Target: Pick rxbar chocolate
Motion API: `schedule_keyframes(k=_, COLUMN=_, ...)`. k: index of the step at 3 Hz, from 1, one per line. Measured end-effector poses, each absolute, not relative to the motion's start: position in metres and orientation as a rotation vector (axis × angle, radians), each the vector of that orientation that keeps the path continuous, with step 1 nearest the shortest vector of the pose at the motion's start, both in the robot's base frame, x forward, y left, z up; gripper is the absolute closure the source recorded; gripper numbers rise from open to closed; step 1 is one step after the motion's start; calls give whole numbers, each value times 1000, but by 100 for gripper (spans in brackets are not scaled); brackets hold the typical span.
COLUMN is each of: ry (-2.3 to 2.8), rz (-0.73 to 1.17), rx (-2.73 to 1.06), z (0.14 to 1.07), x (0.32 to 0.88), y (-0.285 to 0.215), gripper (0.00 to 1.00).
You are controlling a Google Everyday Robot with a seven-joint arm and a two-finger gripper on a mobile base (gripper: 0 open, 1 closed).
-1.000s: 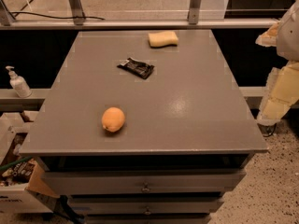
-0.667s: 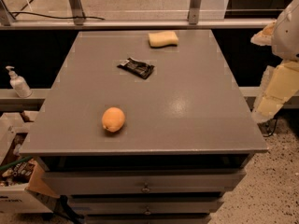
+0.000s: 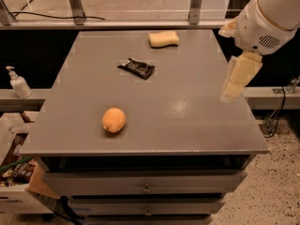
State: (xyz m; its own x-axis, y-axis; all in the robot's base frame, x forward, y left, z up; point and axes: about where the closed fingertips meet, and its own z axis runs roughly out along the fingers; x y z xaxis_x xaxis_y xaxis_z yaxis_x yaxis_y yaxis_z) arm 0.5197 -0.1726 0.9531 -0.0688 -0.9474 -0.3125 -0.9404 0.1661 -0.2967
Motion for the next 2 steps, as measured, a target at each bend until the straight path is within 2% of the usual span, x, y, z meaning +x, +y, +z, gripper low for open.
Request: schedule_keyframes(k=2, ry=1892, rz=-83, rx=-1890, z=927, x=596, y=-135, gripper=0)
